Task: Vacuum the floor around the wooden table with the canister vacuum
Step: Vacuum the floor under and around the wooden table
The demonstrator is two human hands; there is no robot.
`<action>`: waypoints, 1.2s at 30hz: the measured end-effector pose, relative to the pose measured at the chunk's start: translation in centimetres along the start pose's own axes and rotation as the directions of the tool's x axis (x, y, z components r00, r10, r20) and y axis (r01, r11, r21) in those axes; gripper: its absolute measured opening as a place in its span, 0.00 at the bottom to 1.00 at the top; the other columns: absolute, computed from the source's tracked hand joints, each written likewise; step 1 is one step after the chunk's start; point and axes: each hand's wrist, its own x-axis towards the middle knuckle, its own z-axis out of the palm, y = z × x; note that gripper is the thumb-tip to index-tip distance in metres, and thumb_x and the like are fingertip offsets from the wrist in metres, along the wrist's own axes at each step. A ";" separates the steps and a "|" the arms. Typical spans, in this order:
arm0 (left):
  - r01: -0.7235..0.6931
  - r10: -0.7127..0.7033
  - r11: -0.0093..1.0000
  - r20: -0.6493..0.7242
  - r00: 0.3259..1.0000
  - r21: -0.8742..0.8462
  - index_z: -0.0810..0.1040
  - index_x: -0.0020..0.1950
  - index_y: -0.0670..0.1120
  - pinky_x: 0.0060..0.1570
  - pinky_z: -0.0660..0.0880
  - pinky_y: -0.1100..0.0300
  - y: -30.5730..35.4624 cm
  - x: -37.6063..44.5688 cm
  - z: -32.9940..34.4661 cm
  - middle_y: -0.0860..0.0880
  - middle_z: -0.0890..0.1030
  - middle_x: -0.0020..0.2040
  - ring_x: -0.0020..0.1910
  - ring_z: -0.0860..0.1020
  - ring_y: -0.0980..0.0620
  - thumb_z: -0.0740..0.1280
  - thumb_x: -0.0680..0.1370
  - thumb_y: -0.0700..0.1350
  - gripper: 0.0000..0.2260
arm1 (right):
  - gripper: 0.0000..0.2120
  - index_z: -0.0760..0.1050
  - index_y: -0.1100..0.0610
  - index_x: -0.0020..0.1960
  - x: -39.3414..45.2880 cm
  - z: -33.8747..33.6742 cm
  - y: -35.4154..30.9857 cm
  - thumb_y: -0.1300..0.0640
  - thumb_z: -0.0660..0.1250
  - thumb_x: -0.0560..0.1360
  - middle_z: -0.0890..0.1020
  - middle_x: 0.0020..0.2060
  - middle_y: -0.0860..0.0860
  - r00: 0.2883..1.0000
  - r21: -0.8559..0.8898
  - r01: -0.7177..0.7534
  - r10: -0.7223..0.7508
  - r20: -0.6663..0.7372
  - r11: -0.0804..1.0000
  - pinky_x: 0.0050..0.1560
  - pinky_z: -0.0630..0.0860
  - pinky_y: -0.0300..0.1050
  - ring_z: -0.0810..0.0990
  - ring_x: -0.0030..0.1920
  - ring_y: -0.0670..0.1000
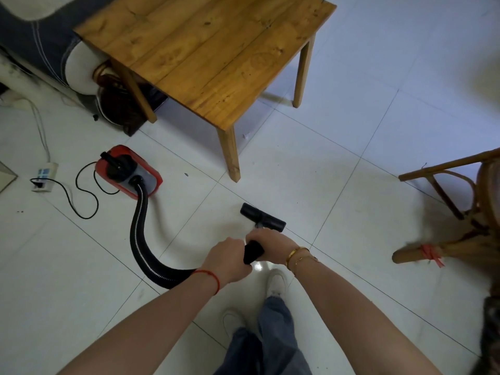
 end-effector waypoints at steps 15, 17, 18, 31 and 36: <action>-0.013 0.015 1.000 -0.102 0.995 0.014 0.70 0.45 0.47 0.32 0.68 0.63 7.1 7.9 -2.0 0.51 0.73 0.37 0.33 0.73 0.52 0.64 0.74 0.44 0.03 | 0.06 0.76 0.56 0.47 2.1 -6.0 9.9 0.58 0.71 0.71 0.80 0.47 0.51 0.995 -0.022 0.084 -0.085 -0.060 0.996 0.51 0.76 0.44 0.79 0.45 0.50; 0.004 -0.003 1.000 -0.100 0.995 0.004 0.71 0.47 0.46 0.34 0.70 0.61 8.7 9.7 -3.2 0.51 0.73 0.38 0.34 0.74 0.52 0.64 0.74 0.44 0.04 | 0.06 0.76 0.56 0.46 2.8 -7.8 11.9 0.58 0.71 0.71 0.80 0.46 0.51 0.993 -0.037 0.098 -0.100 -0.057 0.995 0.50 0.76 0.44 0.78 0.44 0.50; 0.016 -0.016 1.000 -0.093 0.996 0.001 0.72 0.49 0.45 0.36 0.72 0.61 9.6 10.7 -3.7 0.51 0.74 0.39 0.35 0.74 0.51 0.64 0.74 0.44 0.06 | 0.05 0.76 0.56 0.46 3.1 -8.9 12.9 0.57 0.71 0.72 0.80 0.46 0.51 0.993 -0.043 0.102 -0.104 -0.050 0.994 0.49 0.76 0.43 0.78 0.43 0.50; 0.124 -0.136 0.987 -0.119 0.984 -0.106 0.75 0.55 0.45 0.42 0.75 0.58 20.9 26.2 -10.7 0.46 0.79 0.48 0.45 0.80 0.46 0.65 0.74 0.47 0.12 | 0.05 0.76 0.59 0.48 9.1 -22.1 28.9 0.61 0.70 0.73 0.79 0.48 0.54 0.987 -0.097 0.156 -0.152 0.044 0.983 0.50 0.73 0.43 0.78 0.47 0.52; 0.151 -0.174 0.978 -0.162 0.971 -0.147 0.75 0.54 0.45 0.38 0.74 0.59 23.6 31.0 -12.7 0.48 0.78 0.44 0.41 0.79 0.48 0.65 0.74 0.46 0.11 | 0.05 0.76 0.58 0.46 11.6 -25.8 33.2 0.62 0.70 0.72 0.78 0.47 0.53 0.983 -0.115 0.180 -0.176 0.042 0.977 0.52 0.76 0.47 0.78 0.47 0.53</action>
